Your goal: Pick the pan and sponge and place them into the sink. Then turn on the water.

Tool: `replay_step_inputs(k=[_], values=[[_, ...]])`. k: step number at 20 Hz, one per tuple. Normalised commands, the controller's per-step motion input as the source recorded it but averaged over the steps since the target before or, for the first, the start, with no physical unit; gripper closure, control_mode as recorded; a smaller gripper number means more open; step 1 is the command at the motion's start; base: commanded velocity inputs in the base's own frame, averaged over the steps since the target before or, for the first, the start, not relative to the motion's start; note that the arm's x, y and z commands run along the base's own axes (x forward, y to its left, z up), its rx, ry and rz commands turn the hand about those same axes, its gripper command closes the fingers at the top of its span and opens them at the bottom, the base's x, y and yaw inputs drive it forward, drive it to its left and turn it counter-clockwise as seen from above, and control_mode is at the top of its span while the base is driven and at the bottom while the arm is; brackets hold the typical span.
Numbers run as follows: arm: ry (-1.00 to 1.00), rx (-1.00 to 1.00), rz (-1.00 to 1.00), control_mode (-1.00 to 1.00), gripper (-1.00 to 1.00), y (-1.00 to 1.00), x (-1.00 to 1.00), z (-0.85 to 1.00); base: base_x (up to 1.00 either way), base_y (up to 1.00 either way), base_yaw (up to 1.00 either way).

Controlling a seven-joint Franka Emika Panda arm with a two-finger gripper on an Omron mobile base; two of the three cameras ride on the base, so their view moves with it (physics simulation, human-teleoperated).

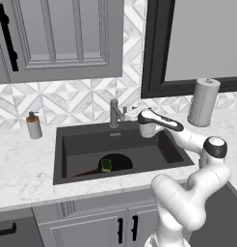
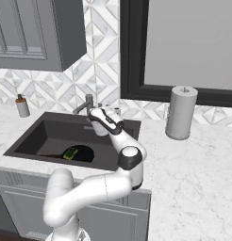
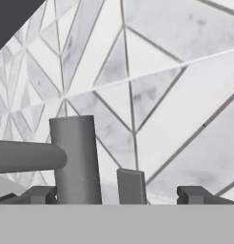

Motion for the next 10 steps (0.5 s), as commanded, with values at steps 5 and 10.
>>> replay_step_inputs(k=[5, 10], values=[[0.02, 0.0, 0.0, -1.0, -1.0, 0.0, 0.25, 0.0, 0.0, 0.0, 0.0], [0.02, 0.0, 0.0, -1.0, -1.0, 0.01, 0.22, -0.04, 0.0, 0.0, 0.0]])
